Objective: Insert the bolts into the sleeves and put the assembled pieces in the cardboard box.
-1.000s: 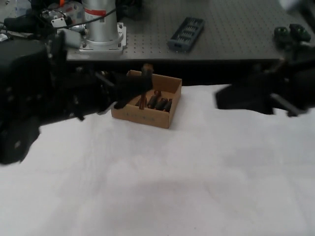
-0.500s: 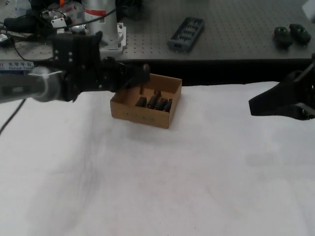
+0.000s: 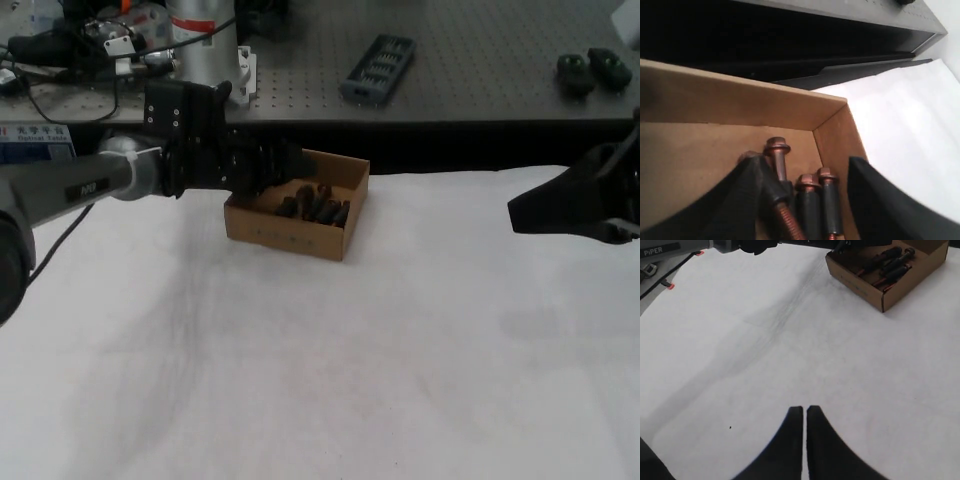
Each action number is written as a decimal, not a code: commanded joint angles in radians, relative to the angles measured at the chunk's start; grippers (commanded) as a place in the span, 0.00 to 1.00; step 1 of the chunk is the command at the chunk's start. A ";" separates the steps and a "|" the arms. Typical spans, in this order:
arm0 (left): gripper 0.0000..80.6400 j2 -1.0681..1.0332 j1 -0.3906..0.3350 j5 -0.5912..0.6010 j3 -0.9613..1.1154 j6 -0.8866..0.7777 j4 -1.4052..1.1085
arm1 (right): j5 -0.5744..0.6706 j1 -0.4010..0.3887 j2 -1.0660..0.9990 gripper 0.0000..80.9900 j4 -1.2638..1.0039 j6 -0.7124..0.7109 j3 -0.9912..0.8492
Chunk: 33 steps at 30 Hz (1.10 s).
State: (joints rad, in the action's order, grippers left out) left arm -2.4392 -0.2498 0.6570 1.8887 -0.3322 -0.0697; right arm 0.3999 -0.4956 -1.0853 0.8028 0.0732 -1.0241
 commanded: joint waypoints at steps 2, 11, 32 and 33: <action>0.50 0.009 -0.005 0.012 0.014 -0.010 -0.006 | -0.005 0.007 0.010 0.04 -0.008 -0.010 -0.002; 0.09 0.074 -0.003 0.265 0.017 -0.166 0.089 | -0.005 0.007 0.010 0.04 0.037 -0.007 -0.002; 0.01 0.760 0.014 0.067 -0.220 0.668 1.209 | -0.256 0.007 0.324 0.04 0.327 0.055 0.050; 0.01 0.818 0.009 0.067 -0.268 0.663 1.194 | -0.256 0.007 0.343 0.04 0.327 0.076 0.075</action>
State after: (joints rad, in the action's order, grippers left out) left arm -1.7219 -0.2382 0.7334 1.6992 0.3017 1.1027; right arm 0.1498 -0.4956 -0.7764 1.1140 0.1145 -0.9822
